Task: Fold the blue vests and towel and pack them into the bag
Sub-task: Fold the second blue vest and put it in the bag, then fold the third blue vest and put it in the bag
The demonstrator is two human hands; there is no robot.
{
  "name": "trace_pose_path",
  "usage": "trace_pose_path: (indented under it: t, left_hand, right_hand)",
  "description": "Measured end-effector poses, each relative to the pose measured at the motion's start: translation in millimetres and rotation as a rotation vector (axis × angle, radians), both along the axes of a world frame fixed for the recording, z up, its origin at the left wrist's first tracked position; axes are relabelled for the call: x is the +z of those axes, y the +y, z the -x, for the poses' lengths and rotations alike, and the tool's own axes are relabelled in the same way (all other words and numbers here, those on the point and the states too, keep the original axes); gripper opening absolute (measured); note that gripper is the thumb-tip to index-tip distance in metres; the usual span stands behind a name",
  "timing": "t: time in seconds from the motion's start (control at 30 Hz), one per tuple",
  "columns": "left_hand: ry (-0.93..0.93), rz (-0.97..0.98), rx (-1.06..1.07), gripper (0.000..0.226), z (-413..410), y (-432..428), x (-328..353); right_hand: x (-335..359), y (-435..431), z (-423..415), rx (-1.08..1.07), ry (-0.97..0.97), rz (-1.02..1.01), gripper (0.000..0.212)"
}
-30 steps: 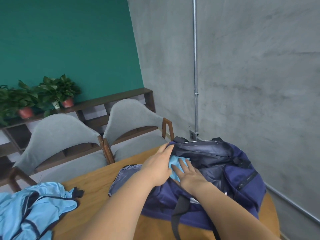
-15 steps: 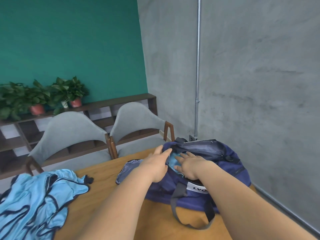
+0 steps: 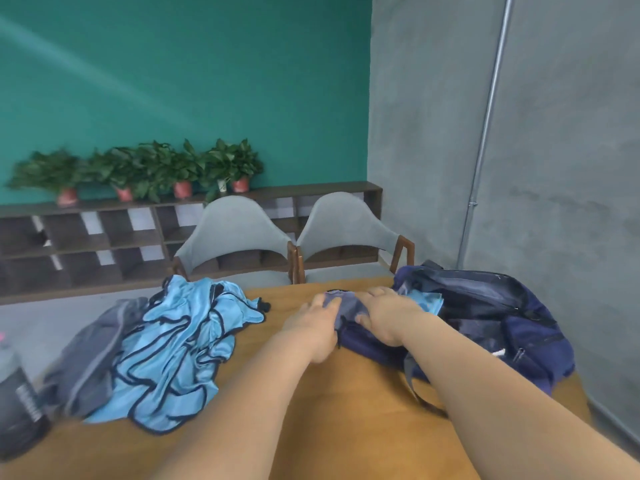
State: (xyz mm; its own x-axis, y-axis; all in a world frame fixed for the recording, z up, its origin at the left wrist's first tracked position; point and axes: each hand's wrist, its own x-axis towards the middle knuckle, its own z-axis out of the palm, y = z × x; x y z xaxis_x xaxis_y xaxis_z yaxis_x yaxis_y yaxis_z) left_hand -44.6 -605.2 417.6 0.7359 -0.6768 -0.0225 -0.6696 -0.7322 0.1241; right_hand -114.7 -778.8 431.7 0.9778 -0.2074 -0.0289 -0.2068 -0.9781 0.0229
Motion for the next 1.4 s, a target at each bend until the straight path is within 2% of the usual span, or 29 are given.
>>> trace_pose_path:
  t: [0.37, 0.63, 1.03, 1.17, 1.3, 1.4]
  left_hand:
    - [0.019, -0.099, 0.186, 0.077, -7, 112, -46]
    - [-0.020, -0.097, 0.280, 0.066, -32, 162, -88]
    - [-0.066, -0.041, 0.295, 0.068, -75, 156, -111]
    - [-0.144, -0.001, 0.330, 0.068, -94, 163, -101]
    - [-0.295, 0.133, 0.393, 0.060, -111, 178, -94]
    - [-0.120, 0.185, 0.541, 0.064, -120, 192, -91]
  right_hand:
    - [-49, 99, -39, 0.149, 0.145, -0.070, 0.063]
    - [-97, 107, -61, -0.058, 0.311, -0.152, 0.069]
    - [-109, 67, -117, -0.067, 0.207, -0.135, 0.072]
    - [-101, 95, -141, 0.013, 0.197, -0.117, 0.069]
    - [-98, 128, -159, 0.111, 0.171, -0.171, 0.070]
    - [-97, 153, -166, 0.177, 0.139, -0.238, 0.072]
